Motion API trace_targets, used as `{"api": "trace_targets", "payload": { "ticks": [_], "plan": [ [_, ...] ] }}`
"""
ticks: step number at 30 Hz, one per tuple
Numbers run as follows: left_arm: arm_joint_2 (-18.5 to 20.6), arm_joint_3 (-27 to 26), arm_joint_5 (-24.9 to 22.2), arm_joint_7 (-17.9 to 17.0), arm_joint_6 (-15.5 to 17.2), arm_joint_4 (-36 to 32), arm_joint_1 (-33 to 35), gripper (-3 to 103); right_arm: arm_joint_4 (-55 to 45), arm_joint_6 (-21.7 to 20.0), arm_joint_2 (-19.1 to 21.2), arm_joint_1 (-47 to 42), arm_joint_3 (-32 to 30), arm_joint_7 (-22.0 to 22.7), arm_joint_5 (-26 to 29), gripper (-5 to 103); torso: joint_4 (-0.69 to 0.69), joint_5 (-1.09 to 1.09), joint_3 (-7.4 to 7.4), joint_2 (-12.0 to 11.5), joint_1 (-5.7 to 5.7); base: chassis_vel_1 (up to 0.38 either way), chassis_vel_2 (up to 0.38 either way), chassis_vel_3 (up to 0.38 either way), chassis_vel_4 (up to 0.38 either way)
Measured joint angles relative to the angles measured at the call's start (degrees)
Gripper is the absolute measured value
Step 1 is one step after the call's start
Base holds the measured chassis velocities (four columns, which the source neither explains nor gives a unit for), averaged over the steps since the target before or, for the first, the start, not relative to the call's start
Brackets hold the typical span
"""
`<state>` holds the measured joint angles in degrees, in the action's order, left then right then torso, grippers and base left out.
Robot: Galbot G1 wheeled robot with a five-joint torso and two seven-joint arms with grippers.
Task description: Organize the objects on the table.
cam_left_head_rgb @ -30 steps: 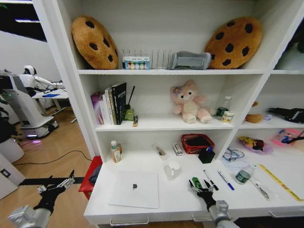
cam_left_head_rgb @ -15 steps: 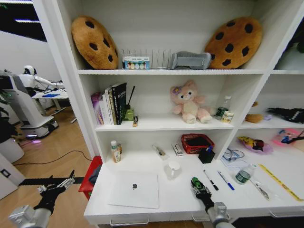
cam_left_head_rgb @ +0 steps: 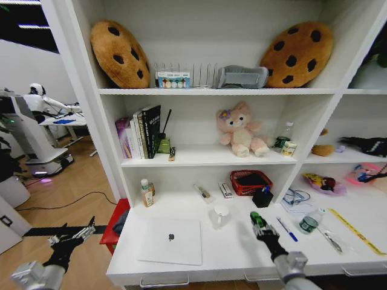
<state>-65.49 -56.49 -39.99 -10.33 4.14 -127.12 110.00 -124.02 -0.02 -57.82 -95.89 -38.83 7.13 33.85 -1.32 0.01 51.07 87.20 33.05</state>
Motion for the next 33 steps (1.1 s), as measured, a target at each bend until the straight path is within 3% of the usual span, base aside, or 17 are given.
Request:
{"api": "trace_targets", "payload": {
  "ticks": [2,3,5,7,10,13,15,20,21,25,26,33],
  "plan": [
    [0.00,0.00,0.00,0.00,0.00,0.00,0.00,100,-4.54,-4.12,4.40,5.79,-0.13,1.69,7.37,36,0.02,-0.01,0.01,0.00,0.00,0.000,0.000,0.000,0.000],
    [0.00,0.00,0.00,0.00,0.00,0.00,0.00,100,-4.54,-4.12,4.40,5.79,-0.13,1.69,7.37,36,0.02,-0.01,0.01,0.00,0.00,0.000,0.000,0.000,0.000],
    [0.00,0.00,0.00,0.00,0.01,0.00,0.00,100,-5.87,-6.43,9.70,12.45,0.70,2.52,14.75,36,0.02,-0.01,0.01,0.00,0.00,0.000,0.000,0.000,0.000],
    [0.01,0.01,0.00,0.00,0.01,0.00,0.00,100,-5.70,-6.73,11.05,14.07,1.13,2.58,16.20,36,0.01,0.00,0.01,0.00,0.00,0.000,0.000,0.000,0.000],
    [0.00,0.00,0.00,-0.03,0.01,0.00,0.00,100,-0.78,-7.17,17.18,24.67,4.77,2.21,22.02,36,0.01,0.00,0.01,0.00,0.00,0.000,0.000,0.000,0.000],
    [0.01,0.01,0.00,-0.01,0.01,0.00,0.00,100,1.96,-7.17,18.85,29.68,7.06,1.63,23.26,36,0.01,0.00,0.01,-0.01,0.00,0.000,0.000,0.000,0.000],
    [0.01,0.01,0.00,-0.06,0.01,0.01,0.00,100,7.32,-7.14,20.79,38.96,13.29,1.08,24.79,36,0.01,0.00,0.01,-0.01,0.01,0.000,0.000,0.000,0.000],
    [0.01,0.01,0.00,-0.01,0.00,0.00,-0.01,100,12.55,-7.19,21.06,49.07,22.57,1.09,25.93,36,0.00,0.00,0.01,-0.01,0.01,0.000,0.000,0.000,0.000],
    [0.00,0.01,0.00,-0.04,0.00,0.01,-0.01,100,14.99,-7.24,20.20,54.20,27.77,1.09,25.96,36,0.01,-0.04,0.01,0.00,0.01,0.000,0.000,0.000,0.000],
    [0.00,0.01,0.00,-0.03,0.00,0.01,0.00,100,19.09,-7.37,17.24,60.31,35.10,1.61,25.82,36,0.01,0.00,0.01,-0.01,0.01,0.000,0.000,0.000,0.000],
    [0.00,0.01,0.00,-0.02,0.00,0.01,0.00,100,21.59,-7.60,15.17,63.63,39.33,2.13,26.09,36,0.01,0.00,0.01,-0.01,0.01,0.000,0.000,0.000,0.000],
    [0.00,0.01,0.00,-0.02,-0.01,0.01,0.00,100,27.58,-8.33,10.94,71.72,49.40,3.53,26.44,36,0.02,-0.01,0.01,-0.01,0.01,0.000,0.000,0.000,0.000]
  ]
}}
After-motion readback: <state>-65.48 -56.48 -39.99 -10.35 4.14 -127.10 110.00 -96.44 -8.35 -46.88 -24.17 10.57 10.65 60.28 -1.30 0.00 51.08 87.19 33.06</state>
